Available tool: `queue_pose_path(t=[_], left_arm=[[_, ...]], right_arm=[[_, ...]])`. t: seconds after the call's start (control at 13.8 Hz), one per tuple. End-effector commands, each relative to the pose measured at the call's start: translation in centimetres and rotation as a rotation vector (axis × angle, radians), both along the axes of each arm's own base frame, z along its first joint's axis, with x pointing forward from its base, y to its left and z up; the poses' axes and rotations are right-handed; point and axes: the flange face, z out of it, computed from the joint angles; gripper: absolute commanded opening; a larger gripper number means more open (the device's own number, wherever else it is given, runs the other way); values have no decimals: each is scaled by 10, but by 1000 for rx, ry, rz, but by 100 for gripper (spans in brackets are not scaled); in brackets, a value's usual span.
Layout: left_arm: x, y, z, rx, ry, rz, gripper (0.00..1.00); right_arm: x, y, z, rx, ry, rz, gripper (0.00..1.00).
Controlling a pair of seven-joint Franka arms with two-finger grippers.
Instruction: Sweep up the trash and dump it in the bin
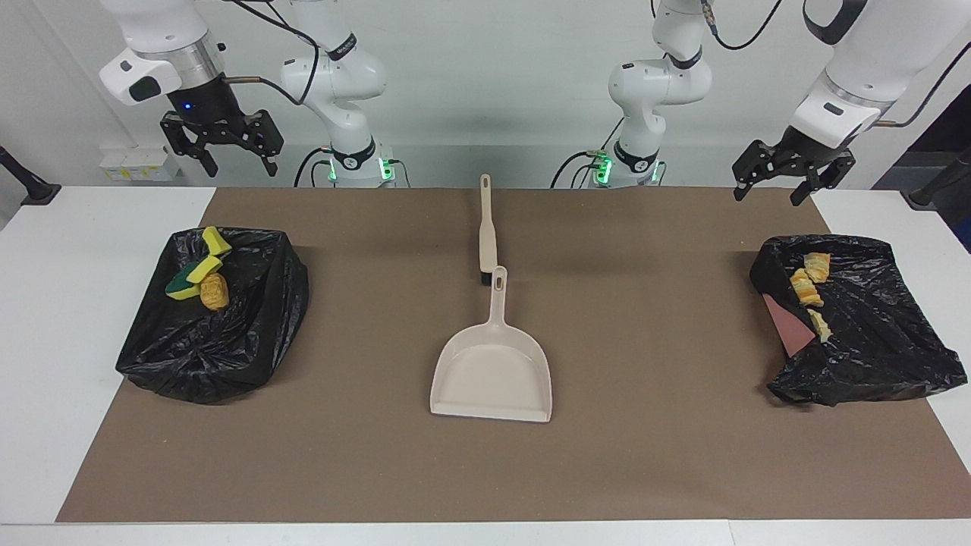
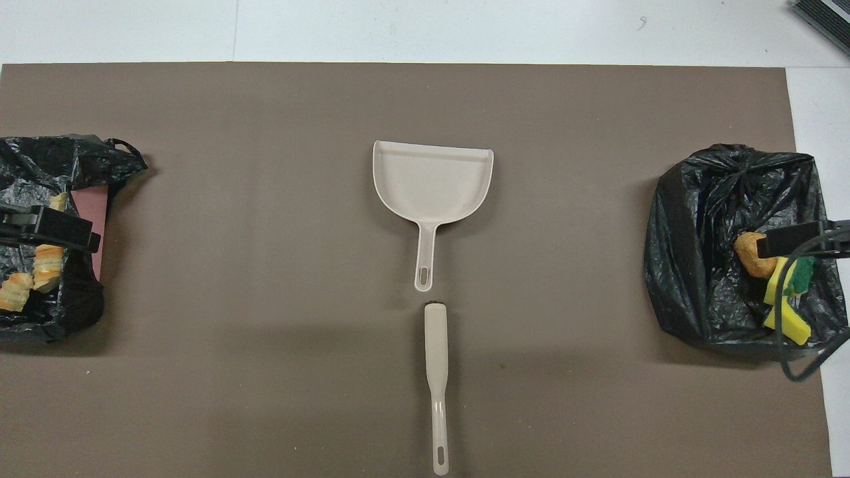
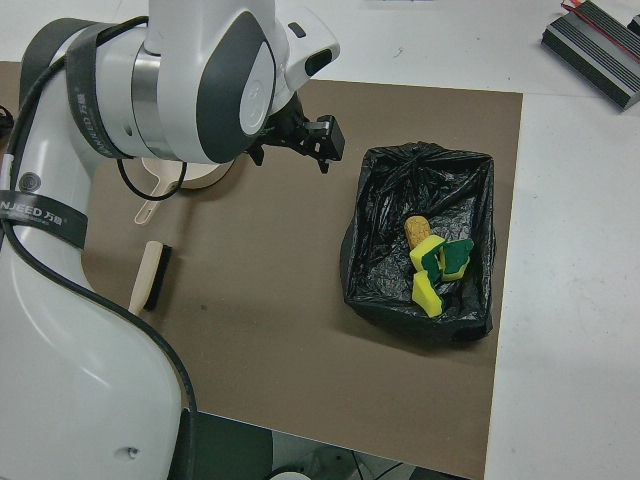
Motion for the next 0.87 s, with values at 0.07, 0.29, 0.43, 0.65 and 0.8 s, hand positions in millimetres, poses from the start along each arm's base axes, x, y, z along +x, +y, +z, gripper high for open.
queue_pose_path(t=[0.07,0.29,0.43,0.65,0.8], left_arm=[[-7,3,11,19,31,-23,100],[-9,5,9,20,33,-23,100],[-11,5,8,48,33,-31,100],[-9,7,8,48,24,-26,100],[-9,7,8,48,20,-20,100]], right_arm=[[-2,-3,-1,-13,-17,1,100],[-3,-2,0,-12,-19,1,100],[-2,-4,-1,-13,-17,0,100],[-3,-3,0,-12,-19,1,100],[-3,-4,0,-12,-19,0,100]])
